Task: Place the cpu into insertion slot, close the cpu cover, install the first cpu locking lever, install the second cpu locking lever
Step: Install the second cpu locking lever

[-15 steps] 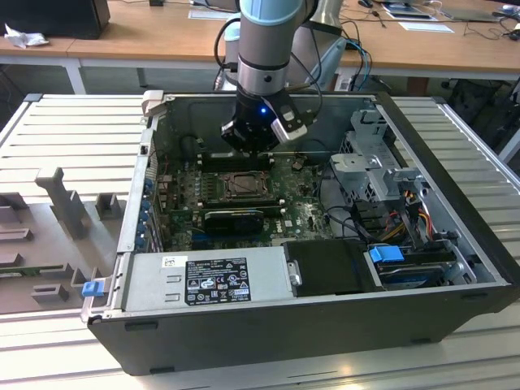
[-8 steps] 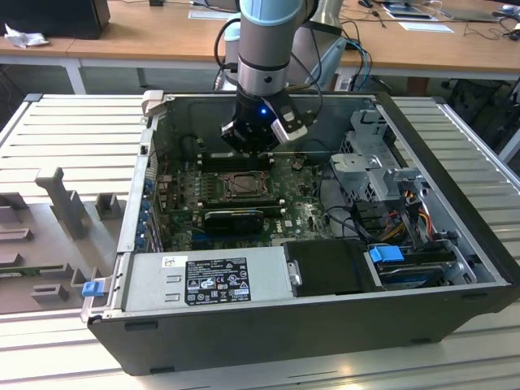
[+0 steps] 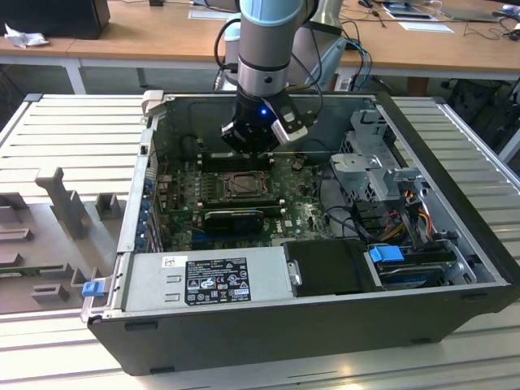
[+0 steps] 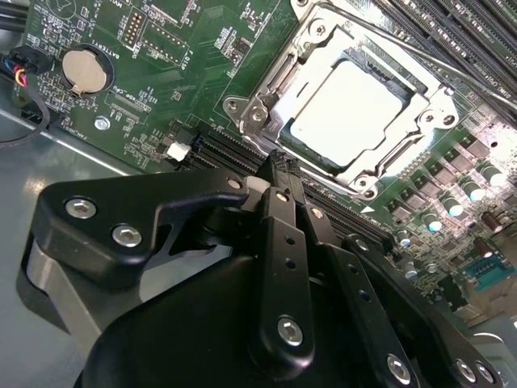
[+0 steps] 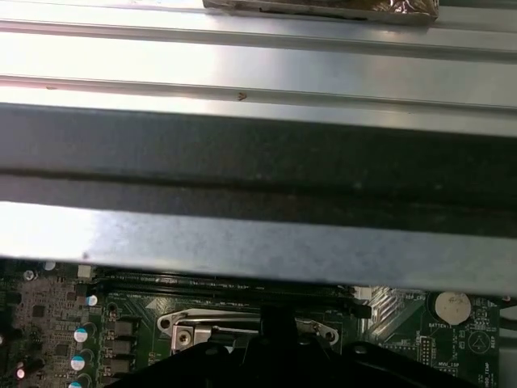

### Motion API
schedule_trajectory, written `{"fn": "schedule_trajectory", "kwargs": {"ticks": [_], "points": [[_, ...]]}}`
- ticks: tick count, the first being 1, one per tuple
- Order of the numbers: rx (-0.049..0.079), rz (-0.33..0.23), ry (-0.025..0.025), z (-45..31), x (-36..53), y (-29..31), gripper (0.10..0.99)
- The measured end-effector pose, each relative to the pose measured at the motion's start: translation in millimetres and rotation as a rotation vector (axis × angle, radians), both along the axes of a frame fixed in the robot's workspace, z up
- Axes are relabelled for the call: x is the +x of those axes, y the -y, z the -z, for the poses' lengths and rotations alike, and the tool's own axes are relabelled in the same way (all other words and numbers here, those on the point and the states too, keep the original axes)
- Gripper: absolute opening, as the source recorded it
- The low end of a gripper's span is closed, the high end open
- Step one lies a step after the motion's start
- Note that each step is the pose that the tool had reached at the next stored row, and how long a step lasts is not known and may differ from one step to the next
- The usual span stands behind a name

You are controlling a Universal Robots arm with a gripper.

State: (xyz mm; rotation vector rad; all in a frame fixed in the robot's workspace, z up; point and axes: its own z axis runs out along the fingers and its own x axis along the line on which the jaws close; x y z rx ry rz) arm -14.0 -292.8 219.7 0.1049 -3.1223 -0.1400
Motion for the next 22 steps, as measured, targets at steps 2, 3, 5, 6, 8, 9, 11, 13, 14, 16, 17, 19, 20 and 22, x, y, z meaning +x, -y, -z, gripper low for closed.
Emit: {"fn": "schedule_trajectory", "kwargs": {"ticks": [2, 3, 5, 6, 8, 9, 11, 13, 14, 16, 17, 19, 20, 22], "points": [[0.0, 0.0, -0.0001, -0.2, 0.0, 0.0, 0.106], [0.0, 0.0, -0.0001, -0.2, 0.0, 0.0, 0.106], [0.0, 0.0, -0.0001, -0.2, 0.0, 0.0, 0.106], [0.0, 0.0, -0.0001, -0.7, 0.0, 0.1, 0.106], [0.0, 0.0, 0.0, -1.2, 0.0, 0.1, 0.106], [0.0, 0.0, -0.0001, -1.4, 0.0, 0.2, 0.106], [0.0, 0.0, -0.0001, -2.4, 0.0, 0.2, 0.106], [0.0, 0.0, -0.0001, -4.6, 0.0, 0.2, 0.106], [0.0, 0.0, -0.0001, -5.1, 0.0, 0.2, 0.106], [0.0, 0.0, -0.0001, -6.6, 0.0, 0.2, 0.106], [0.0, 0.0, -0.0001, -7.4, 0.0, 0.2, 0.106], [0.0, 0.0, -0.0001, -9.7, 0.0, 0.2, 0.106], [0.0, 0.0, -0.0002, -11.1, 0.0, 0.2, 0.106], [0.0, 0.0, -0.0001, -13.1, 0.0, 0.2, 0.106]]}}
